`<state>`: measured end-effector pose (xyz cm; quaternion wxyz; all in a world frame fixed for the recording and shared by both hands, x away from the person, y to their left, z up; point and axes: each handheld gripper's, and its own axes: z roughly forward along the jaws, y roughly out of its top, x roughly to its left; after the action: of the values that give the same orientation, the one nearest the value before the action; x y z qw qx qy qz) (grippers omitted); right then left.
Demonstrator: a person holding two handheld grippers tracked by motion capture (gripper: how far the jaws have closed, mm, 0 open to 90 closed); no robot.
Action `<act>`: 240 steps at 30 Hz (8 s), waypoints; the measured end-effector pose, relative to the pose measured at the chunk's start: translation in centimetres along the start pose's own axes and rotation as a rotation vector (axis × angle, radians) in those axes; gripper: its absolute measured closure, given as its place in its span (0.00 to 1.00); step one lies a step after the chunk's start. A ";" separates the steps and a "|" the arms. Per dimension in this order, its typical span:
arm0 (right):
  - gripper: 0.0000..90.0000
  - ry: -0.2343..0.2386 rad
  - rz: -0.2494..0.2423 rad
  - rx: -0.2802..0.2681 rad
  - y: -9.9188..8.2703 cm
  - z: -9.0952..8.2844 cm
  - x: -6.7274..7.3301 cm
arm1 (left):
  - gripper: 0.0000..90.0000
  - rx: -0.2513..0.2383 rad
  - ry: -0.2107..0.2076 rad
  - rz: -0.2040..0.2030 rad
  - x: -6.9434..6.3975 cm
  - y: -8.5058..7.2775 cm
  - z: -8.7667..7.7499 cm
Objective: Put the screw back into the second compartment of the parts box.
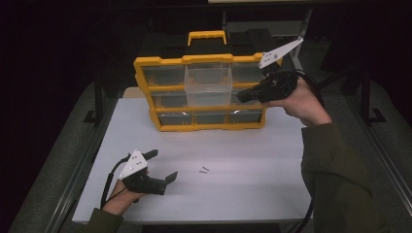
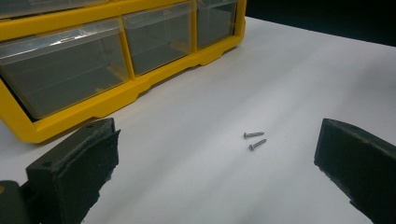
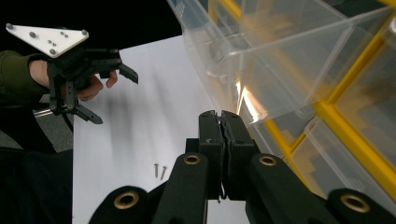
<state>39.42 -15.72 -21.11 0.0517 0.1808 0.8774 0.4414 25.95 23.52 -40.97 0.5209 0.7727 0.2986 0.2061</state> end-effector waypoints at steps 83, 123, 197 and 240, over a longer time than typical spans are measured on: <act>0.99 -0.065 0.002 -0.034 5.9 -0.4 -0.7 | 0.00 0.004 -0.019 0.001 -0.2 0.0 0.0; 0.82 -0.086 0.053 -0.002 -2.4 2.2 0.6 | 0.00 -0.004 -0.018 -0.010 0.0 0.1 -0.1; 0.18 -0.026 0.105 0.062 -11.4 17.0 5.7 | 0.00 0.000 0.010 0.000 -0.6 -0.1 0.1; 0.96 0.002 -0.012 0.229 -12.9 22.3 6.7 | 0.00 -0.006 -0.001 -0.004 -0.4 -0.1 0.2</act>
<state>35.23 -3.46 -44.37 0.0324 0.1799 0.9232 0.3379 25.73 23.14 -41.13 0.5236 0.7707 0.2992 0.2057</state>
